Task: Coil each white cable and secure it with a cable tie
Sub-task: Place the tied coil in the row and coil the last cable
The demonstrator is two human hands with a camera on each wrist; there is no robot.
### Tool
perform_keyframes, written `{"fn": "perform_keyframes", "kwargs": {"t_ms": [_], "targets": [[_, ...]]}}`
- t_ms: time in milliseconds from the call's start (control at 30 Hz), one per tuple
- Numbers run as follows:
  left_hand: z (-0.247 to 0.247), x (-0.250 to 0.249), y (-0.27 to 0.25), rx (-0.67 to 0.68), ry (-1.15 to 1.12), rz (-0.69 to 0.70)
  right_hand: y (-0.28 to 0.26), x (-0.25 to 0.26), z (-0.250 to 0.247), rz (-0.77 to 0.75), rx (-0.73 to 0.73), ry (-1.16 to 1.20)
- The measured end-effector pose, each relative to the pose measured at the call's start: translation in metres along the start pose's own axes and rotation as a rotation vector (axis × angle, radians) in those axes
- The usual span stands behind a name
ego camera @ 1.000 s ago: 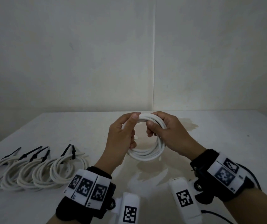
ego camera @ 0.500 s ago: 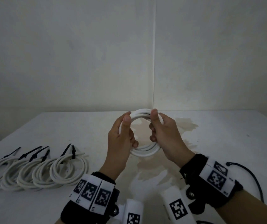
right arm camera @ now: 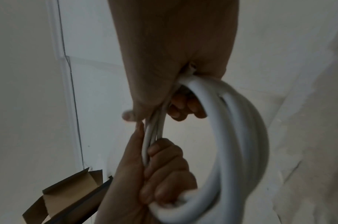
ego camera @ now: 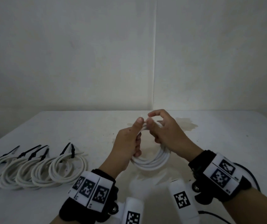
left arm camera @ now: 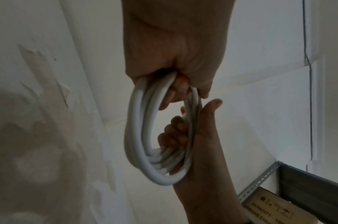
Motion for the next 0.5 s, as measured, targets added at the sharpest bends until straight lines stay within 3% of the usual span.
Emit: {"fn": "perform_keyframes", "kwargs": {"t_ms": [167, 400, 500], "targets": [[-0.007, 0.004, 0.001, -0.137, -0.134, -0.006, -0.005, -0.011, -0.003, 0.069, -0.106, 0.061], [0.001, 0.000, 0.007, 0.107, 0.002, -0.036, 0.000, -0.008, -0.012, 0.053, -0.061, -0.077], [0.005, -0.005, 0.006, 0.061, 0.090, -0.035, 0.001, -0.003, -0.009, 0.053, -0.012, -0.159]]}}
Point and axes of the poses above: each hand's wrist, its own y-axis towards the middle knuckle, its own z-axis out of the palm, x = y × z, the point moved 8 cm from there along y, towards the middle knuckle, and after that the axes turned 12 degrees about y, right-handed, at the moved point
